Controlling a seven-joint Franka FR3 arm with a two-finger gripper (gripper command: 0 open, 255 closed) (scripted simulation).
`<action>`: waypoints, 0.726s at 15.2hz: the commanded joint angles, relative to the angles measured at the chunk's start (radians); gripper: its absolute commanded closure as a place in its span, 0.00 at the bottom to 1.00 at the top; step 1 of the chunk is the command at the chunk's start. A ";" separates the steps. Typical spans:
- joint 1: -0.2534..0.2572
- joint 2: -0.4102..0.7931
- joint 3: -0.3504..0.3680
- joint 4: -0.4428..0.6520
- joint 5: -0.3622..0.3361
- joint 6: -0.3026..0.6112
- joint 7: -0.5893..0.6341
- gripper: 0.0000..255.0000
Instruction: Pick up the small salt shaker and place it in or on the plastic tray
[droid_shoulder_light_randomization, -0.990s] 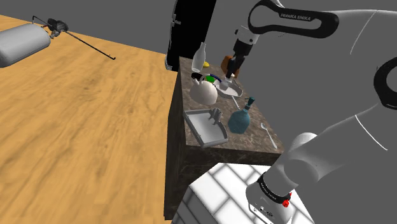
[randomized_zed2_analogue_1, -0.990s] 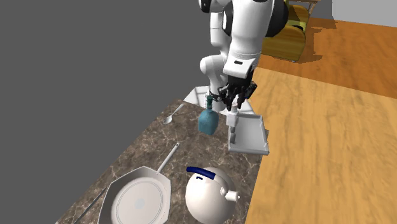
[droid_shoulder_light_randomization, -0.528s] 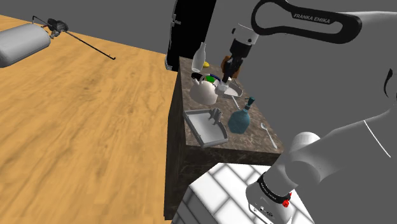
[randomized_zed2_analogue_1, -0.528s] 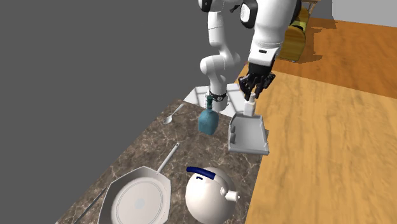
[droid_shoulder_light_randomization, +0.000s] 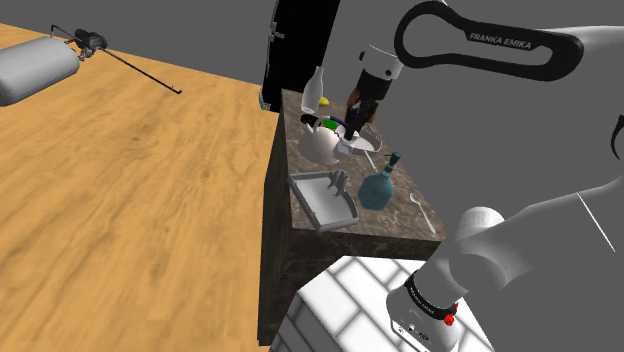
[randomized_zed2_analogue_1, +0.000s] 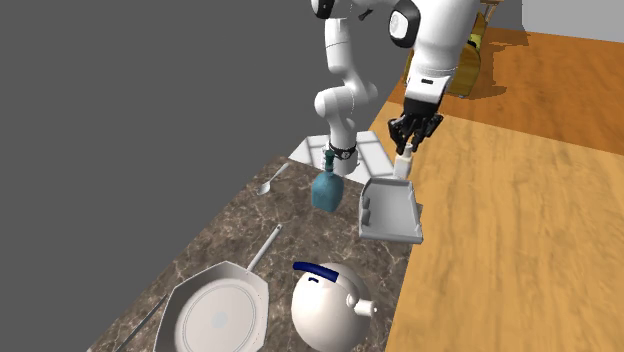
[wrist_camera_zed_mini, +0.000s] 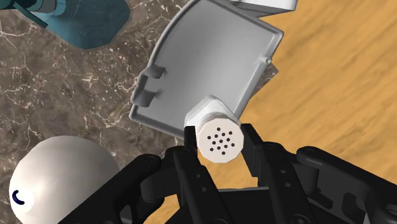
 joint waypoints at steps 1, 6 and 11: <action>0.000 -0.002 0.001 -0.028 0.000 0.026 0.002 1.00; 0.000 -0.002 0.000 -0.096 0.000 0.094 0.003 1.00; 0.000 0.003 -0.001 -0.159 -0.001 0.162 0.004 1.00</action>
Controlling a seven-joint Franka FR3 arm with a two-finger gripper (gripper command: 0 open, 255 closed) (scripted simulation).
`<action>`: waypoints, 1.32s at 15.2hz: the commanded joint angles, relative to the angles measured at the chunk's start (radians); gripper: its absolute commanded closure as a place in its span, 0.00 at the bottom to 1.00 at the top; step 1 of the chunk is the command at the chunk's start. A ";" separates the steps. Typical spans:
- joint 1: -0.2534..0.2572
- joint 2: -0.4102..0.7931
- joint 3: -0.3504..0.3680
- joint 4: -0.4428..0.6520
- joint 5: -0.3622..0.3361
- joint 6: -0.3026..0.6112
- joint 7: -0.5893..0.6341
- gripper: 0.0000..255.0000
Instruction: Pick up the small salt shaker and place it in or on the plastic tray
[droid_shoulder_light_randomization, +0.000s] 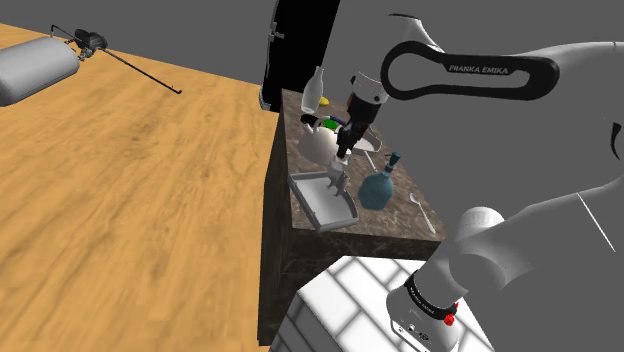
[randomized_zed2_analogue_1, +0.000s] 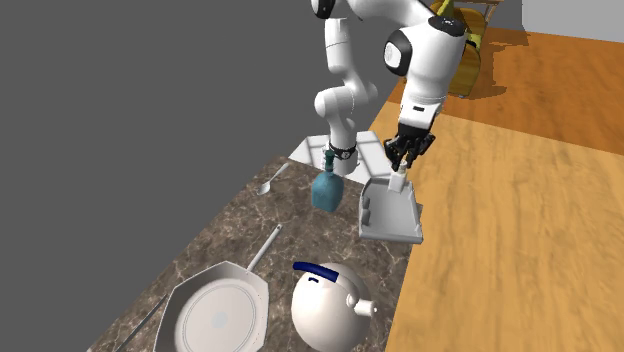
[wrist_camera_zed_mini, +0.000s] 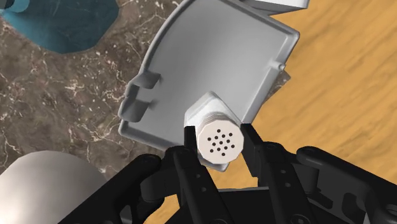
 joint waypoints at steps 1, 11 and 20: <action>0.000 0.005 -0.001 -0.021 -0.001 0.027 -0.001 1.00; -0.001 0.018 -0.002 -0.078 -0.001 0.096 0.000 1.00; -0.001 0.010 -0.001 -0.050 -0.001 0.061 0.000 0.00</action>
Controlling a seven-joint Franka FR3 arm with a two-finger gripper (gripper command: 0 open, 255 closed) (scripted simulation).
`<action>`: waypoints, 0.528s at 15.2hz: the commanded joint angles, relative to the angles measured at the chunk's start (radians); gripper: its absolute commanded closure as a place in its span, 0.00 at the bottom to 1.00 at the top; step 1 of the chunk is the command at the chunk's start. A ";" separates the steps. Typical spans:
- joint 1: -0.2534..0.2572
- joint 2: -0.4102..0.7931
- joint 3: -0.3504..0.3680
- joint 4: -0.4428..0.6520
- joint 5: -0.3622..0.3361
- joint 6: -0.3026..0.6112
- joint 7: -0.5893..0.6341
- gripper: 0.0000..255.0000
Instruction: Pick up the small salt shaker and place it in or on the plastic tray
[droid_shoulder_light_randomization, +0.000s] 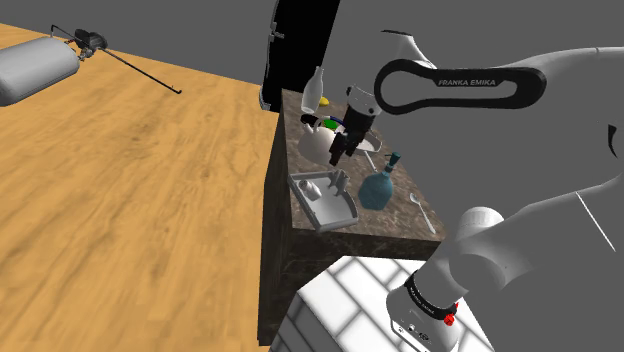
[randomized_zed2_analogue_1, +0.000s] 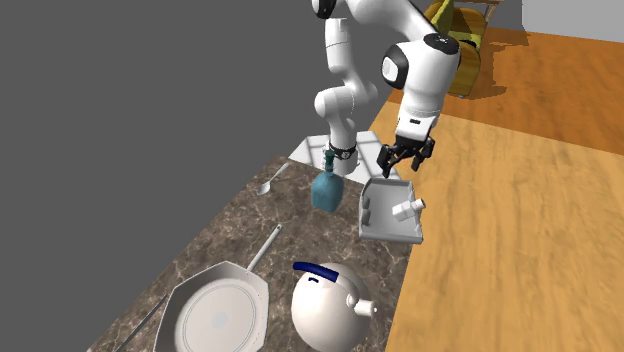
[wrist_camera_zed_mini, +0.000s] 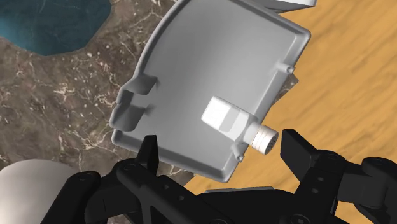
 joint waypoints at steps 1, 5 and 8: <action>-0.001 -0.011 -0.001 0.045 0.000 -0.056 -0.002 0.00; 0.000 -0.019 0.001 0.099 0.001 -0.118 -0.003 0.00; 0.000 -0.019 0.001 0.099 0.001 -0.118 -0.003 0.00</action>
